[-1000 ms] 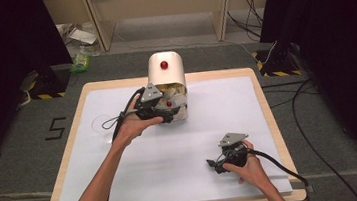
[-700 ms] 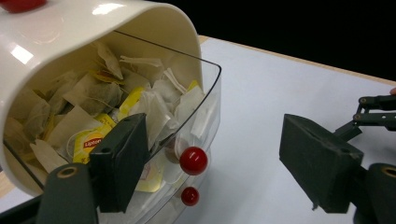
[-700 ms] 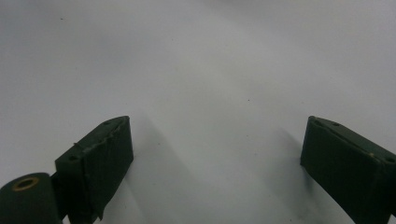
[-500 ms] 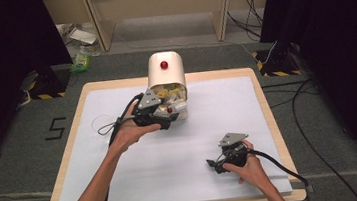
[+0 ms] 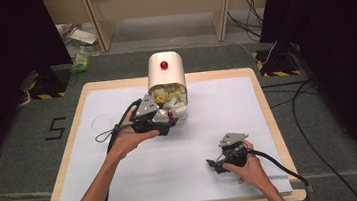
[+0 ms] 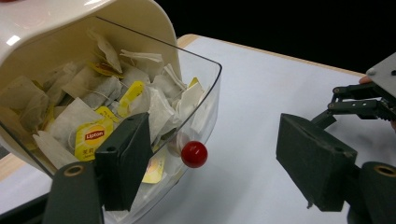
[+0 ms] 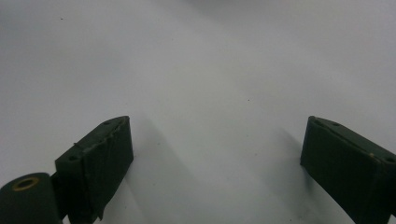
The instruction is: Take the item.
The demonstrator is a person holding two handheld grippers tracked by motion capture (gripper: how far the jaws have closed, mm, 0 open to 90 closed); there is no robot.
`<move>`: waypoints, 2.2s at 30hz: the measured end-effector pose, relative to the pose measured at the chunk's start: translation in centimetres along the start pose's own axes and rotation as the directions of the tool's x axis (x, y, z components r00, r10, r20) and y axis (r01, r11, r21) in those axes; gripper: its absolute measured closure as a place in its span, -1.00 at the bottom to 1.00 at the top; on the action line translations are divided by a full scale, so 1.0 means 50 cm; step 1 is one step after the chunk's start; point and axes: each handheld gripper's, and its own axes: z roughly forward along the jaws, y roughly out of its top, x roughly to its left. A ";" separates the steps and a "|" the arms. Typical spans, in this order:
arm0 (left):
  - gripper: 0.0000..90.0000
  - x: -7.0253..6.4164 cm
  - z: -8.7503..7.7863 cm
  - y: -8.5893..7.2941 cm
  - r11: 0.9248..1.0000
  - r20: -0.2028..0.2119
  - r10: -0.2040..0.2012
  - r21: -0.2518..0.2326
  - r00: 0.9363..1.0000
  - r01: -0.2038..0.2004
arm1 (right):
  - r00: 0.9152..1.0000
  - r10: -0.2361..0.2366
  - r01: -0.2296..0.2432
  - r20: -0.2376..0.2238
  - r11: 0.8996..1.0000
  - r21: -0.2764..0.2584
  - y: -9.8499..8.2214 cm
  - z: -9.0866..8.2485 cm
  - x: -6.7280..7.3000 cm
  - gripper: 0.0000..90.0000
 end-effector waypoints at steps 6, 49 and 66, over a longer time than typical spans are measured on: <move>-0.42 -0.009 -0.006 -0.006 1.000 0.002 -0.001 -0.001 1.000 0.001 | 1.000 -0.001 0.001 0.000 1.000 0.000 0.000 0.000 0.000 -0.78; -0.41 -0.062 -0.034 -0.042 1.000 -0.011 0.031 0.005 0.999 -0.031 | 1.000 -0.003 0.003 0.000 1.000 0.000 0.000 0.000 0.000 -0.78; -0.43 -0.051 -0.038 -0.015 1.000 0.008 0.009 -0.018 1.000 -0.009 | 1.000 -0.001 0.001 0.000 1.000 0.000 0.000 0.000 0.000 -0.78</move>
